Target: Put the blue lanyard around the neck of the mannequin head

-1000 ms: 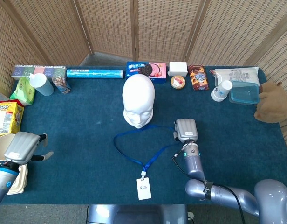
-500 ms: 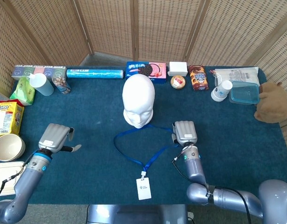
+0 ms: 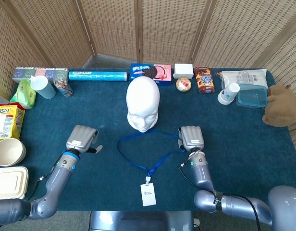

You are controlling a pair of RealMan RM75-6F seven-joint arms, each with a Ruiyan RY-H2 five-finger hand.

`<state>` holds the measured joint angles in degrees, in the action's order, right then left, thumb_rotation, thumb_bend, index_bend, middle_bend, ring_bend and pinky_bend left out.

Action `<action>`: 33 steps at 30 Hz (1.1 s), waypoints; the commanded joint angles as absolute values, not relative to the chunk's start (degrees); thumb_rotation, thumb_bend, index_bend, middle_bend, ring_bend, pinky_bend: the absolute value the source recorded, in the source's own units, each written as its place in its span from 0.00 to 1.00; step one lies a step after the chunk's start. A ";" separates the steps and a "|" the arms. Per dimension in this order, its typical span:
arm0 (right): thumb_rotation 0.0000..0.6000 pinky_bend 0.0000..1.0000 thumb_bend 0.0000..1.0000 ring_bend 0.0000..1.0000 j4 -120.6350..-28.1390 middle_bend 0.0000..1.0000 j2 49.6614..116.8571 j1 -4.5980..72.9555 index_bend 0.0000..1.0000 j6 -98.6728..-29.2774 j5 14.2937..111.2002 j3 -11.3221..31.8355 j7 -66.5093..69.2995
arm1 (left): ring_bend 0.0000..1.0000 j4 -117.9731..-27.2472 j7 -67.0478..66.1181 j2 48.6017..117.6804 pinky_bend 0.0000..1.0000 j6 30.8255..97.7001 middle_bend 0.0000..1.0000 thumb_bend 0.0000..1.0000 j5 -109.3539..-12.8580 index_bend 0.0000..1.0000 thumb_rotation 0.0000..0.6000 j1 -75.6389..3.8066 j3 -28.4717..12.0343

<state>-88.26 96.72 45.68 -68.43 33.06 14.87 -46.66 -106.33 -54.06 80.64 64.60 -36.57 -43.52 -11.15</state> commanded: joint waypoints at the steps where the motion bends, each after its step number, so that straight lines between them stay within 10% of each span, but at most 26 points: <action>1: 0.96 1.00 0.50 1.00 -88.24 1.00 96.57 45.57 0.62 -68.25 33.01 14.77 -46.42 | 1.00 -104.47 -56.21 83.79 1.00 66.65 1.00 0.28 -33.61 0.60 0.66 -46.04 -11.12; 33: 1.00 1.00 0.50 1.00 -85.54 1.00 96.08 45.23 0.62 -66.12 31.99 14.04 -44.71 | 1.00 -90.32 -60.31 98.64 1.00 68.47 1.00 0.28 -19.95 0.60 0.67 -56.44 -13.79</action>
<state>-85.55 96.09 45.24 -66.13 32.00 14.05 -44.72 -90.51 -60.23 98.44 68.52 -20.17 -56.25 -13.64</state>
